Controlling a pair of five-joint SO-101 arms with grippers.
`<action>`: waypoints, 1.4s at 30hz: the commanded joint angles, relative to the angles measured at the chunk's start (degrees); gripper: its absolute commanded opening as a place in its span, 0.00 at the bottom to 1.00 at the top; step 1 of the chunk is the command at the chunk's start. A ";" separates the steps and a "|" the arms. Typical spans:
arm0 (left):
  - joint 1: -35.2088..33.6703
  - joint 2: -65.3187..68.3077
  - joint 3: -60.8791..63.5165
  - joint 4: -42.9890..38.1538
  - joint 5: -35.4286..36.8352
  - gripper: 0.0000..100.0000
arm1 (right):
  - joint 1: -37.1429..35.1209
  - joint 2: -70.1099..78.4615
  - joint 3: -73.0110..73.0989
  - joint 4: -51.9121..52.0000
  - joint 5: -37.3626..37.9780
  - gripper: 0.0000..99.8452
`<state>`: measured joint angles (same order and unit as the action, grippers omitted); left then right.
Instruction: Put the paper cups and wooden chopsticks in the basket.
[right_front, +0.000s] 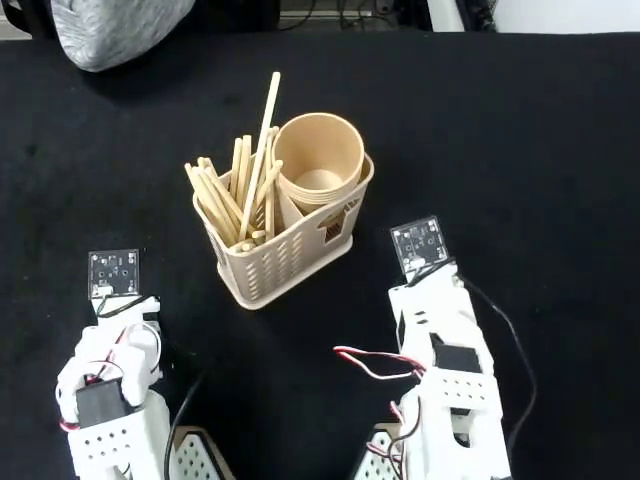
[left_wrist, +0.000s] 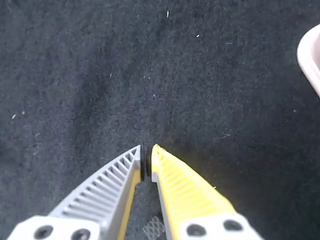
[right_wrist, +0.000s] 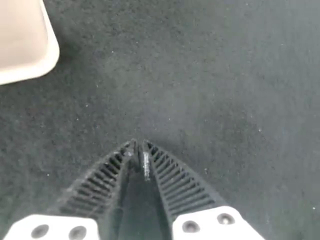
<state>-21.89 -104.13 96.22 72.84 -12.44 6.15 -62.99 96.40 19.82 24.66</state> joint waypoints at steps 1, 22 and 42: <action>0.48 -0.26 1.10 0.26 -0.44 0.06 | 1.05 -0.84 -0.04 0.26 0.26 0.01; 0.40 -0.35 1.10 0.26 -0.35 0.05 | 0.97 -2.15 -0.04 2.20 0.26 0.01; 0.31 -0.35 1.10 0.26 -0.35 0.05 | 0.97 -2.15 -0.04 2.20 0.26 0.01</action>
<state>-21.80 -104.13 96.22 72.84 -12.44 6.42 -64.57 96.40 21.93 24.66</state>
